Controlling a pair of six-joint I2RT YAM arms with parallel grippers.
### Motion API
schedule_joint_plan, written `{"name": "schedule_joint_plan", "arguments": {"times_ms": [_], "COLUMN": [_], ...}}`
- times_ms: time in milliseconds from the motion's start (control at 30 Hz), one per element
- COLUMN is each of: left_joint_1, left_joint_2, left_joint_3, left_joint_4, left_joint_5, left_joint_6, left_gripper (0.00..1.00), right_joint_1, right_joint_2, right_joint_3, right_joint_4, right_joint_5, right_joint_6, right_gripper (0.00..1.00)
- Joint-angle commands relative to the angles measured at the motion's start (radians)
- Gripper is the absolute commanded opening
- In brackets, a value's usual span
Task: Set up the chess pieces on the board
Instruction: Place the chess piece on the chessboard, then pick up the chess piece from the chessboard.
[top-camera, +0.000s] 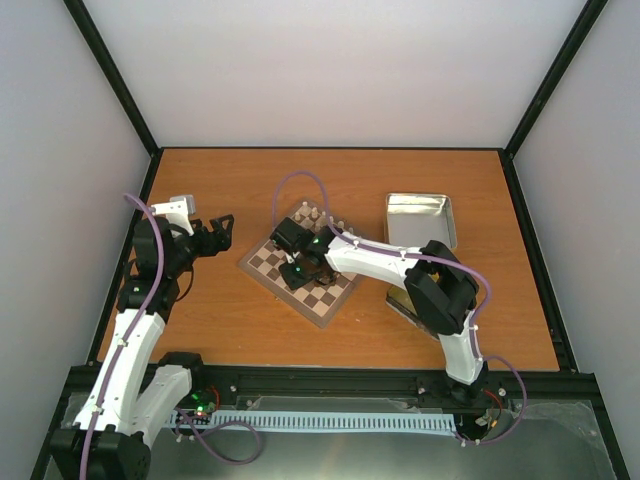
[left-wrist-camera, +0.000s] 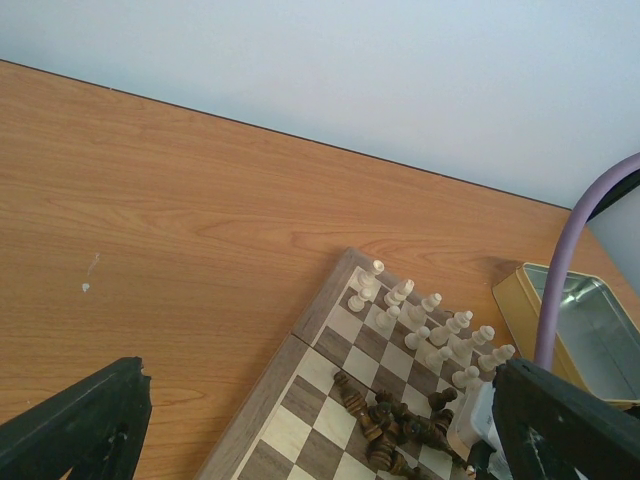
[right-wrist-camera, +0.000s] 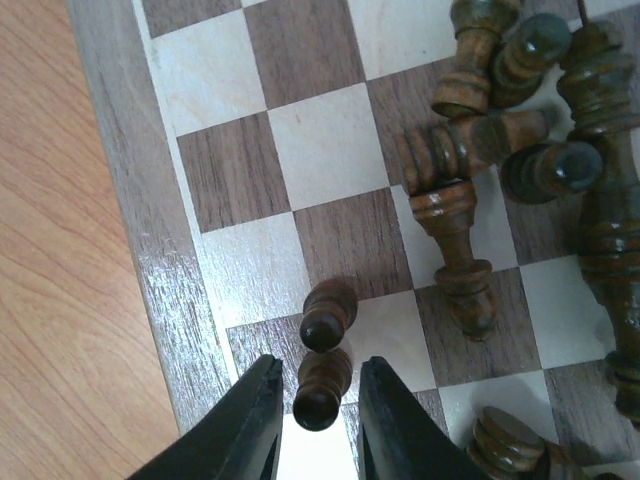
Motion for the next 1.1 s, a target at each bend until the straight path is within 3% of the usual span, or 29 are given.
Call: {"name": "schedule_joint_plan", "arguments": {"times_ms": [0,367,667,767,1067], "left_joint_1": [-0.006,-0.005,-0.005,-0.005,-0.006], "left_joint_2": [-0.017,-0.015,-0.012,-0.011,-0.012], "left_joint_3": [0.003,0.001,0.001,0.003,0.002], "left_joint_4": [0.022,0.023,0.025,0.026,0.029], "left_joint_5": [-0.003,-0.003,-0.003,-0.002,0.007], "left_joint_6": [0.024,0.024,0.024,0.024,0.024], "left_gripper": [0.94,0.95,0.95,0.95,0.95], "right_joint_1": [0.010,0.010,0.010,0.011,0.010], "right_joint_2": [0.011,0.027,0.028,0.004,-0.171], "right_joint_3": [0.000,0.000,0.002,-0.008,-0.166], "right_joint_4": [-0.008,-0.012,-0.021,-0.030,-0.039], "right_joint_5": [0.010,0.001,0.002,0.012,0.029], "right_joint_6": [0.007,0.006,0.008,0.014,0.050], "right_gripper": [0.21,0.23,0.16,0.10,0.10]}}
